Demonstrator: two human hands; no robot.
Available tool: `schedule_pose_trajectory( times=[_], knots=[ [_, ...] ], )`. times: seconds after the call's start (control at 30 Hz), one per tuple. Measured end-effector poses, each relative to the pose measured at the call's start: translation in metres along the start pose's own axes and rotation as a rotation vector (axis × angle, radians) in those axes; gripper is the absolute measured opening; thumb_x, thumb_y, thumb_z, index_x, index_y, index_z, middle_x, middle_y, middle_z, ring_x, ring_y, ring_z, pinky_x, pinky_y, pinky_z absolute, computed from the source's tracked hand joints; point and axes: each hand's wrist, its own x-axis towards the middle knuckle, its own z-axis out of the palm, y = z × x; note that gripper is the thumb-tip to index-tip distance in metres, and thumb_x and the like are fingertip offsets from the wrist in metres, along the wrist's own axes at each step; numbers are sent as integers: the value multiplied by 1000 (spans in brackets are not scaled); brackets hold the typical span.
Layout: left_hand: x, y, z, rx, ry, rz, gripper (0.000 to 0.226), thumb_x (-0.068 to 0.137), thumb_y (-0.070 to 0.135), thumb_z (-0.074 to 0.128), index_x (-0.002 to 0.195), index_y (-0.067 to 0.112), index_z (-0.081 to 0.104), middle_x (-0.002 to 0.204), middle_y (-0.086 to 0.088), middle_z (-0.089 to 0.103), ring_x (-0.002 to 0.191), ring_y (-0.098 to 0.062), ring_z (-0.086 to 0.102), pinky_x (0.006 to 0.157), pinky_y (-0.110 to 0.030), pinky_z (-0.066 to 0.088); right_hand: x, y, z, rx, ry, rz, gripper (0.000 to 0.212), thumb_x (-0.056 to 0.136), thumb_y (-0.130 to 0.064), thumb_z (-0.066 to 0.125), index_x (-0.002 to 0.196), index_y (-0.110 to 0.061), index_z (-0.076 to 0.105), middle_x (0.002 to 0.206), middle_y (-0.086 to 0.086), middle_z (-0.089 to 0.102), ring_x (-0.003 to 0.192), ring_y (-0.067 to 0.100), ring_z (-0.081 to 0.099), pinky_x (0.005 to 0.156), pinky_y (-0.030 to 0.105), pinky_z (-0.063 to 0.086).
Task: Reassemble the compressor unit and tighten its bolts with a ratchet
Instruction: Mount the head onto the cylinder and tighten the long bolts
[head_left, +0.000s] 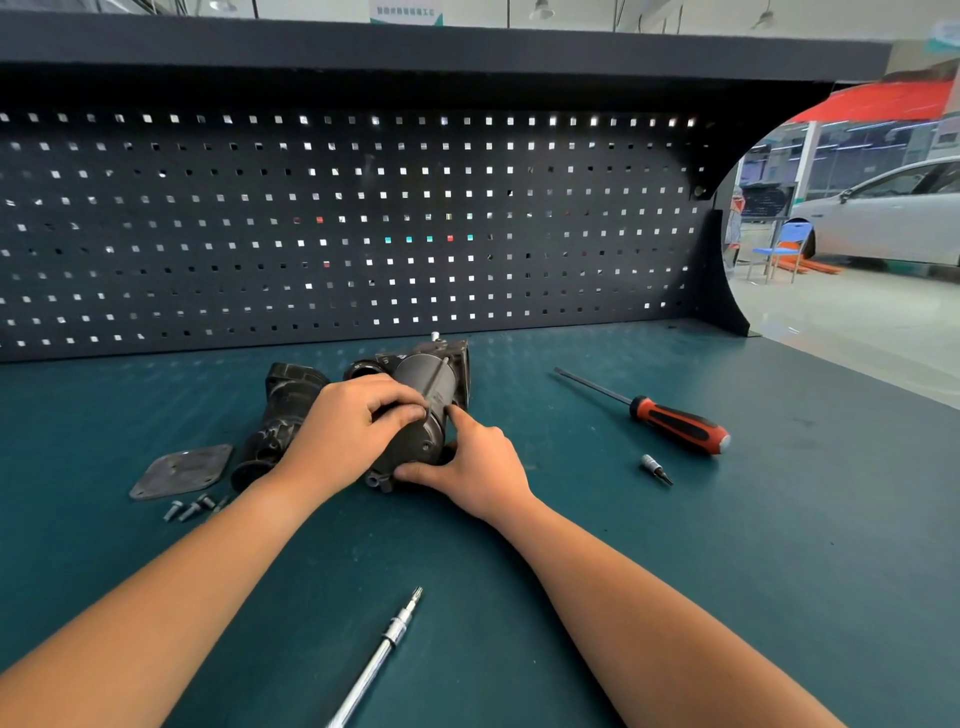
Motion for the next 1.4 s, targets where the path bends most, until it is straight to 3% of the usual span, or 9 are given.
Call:
schedule_pose_trajectory(
  times=[0.23, 0.5, 0.67, 1.4],
  knots=[
    [3, -2, -4, 100, -64, 162, 11, 79, 1, 68, 86, 7, 73, 82, 10, 63, 78, -6, 59, 74, -13, 42, 1, 0, 0, 5, -16, 14, 84, 65, -59, 73, 128, -11, 43, 106, 7, 64, 103, 27, 58, 81, 39, 50],
    [0, -3, -2, 46, -32, 118, 12, 78, 0, 69, 86, 7, 74, 81, 8, 65, 78, -2, 58, 75, -5, 41, 1, 1, 0, 6, -14, 9, 87, 65, -59, 73, 131, -12, 41, 108, 8, 64, 104, 27, 58, 81, 38, 50],
    [1, -1, -2, 48, -19, 76, 11, 79, 2, 68, 86, 8, 74, 82, 4, 68, 79, -10, 61, 75, -9, 42, 2, 2, 1, -1, -13, 6, 90, 65, -60, 73, 134, -13, 39, 111, 8, 64, 107, 27, 57, 83, 38, 49],
    [1, 2, -2, 6, 0, 7, 11, 79, 2, 68, 87, 7, 75, 81, 7, 66, 80, -8, 60, 75, -3, 39, 2, 2, 1, -5, 1, 9, 87, 65, -60, 73, 131, -13, 42, 108, 6, 64, 105, 26, 57, 79, 36, 47]
  ],
)
